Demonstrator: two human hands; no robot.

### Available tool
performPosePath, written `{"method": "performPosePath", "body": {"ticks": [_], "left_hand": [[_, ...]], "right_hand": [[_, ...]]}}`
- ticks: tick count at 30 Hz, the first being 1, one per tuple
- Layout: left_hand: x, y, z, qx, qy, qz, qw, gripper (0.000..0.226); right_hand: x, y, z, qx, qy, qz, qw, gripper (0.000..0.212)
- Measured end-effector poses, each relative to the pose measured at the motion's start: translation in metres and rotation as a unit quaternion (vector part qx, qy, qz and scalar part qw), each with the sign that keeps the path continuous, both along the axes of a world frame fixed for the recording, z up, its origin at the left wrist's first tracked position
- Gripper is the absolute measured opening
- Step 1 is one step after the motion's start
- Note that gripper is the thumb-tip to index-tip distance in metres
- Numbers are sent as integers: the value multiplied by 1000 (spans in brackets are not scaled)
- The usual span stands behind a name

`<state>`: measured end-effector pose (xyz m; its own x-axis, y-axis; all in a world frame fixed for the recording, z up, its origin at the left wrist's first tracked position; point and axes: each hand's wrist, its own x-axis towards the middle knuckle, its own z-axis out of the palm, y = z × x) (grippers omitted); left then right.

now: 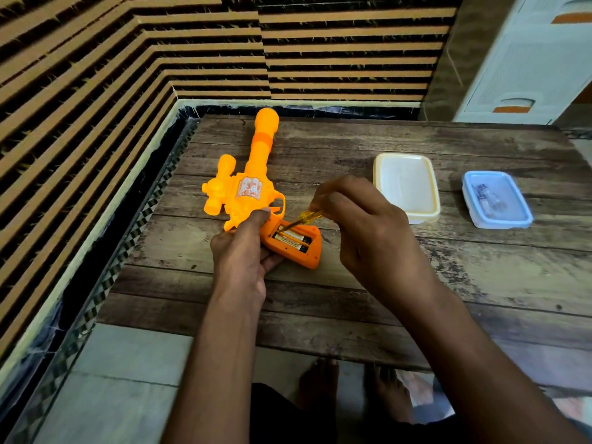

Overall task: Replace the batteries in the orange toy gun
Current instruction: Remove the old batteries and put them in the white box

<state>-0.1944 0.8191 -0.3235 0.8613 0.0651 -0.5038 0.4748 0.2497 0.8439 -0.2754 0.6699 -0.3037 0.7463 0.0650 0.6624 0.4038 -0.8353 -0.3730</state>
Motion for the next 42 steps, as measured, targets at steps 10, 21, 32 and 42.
{"method": "performPosePath", "body": {"ticks": [10,21,32,42], "left_hand": [[0,1,1,-2,-4,-1,1000,20],[-1,2,2,-4,-1,-6,1000,8],[3,3,-3,-21,-8,-2,1000,42],[4,4,-5,-13,-8,-13,1000,37]], "right_hand": [[-1,4,4,-65,-12,-19,998,50],[4,0,-3,47,-47,-46,997,22],[31,6,7,182,-21,-25,983,28],[36,3,0,258,37,31,965,25]]}}
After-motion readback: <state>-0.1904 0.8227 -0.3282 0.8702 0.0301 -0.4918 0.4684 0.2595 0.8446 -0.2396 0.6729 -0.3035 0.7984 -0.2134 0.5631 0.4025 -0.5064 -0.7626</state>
